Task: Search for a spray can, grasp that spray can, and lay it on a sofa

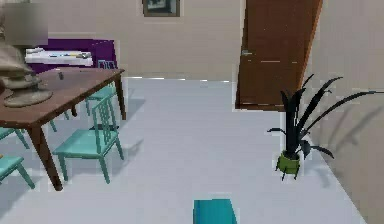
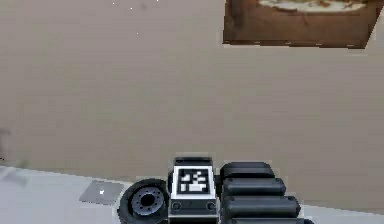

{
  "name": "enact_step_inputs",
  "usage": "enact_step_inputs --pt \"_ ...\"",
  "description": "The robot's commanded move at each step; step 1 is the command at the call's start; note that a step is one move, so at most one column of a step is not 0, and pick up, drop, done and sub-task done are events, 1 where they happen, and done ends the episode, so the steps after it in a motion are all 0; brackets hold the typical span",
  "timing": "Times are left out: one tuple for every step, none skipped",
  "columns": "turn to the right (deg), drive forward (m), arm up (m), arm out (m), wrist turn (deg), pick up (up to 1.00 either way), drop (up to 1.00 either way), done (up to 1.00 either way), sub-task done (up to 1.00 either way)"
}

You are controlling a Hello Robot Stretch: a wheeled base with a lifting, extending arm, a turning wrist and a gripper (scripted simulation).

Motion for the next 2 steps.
enact_step_inputs --pt "0.0 1.0 0.0 0.0 0.0 0.0 0.0 0.0 0.0" --pt "0.0 0.15 0.0 0.0 0.0 0.0 0.0 0.0 0.0"
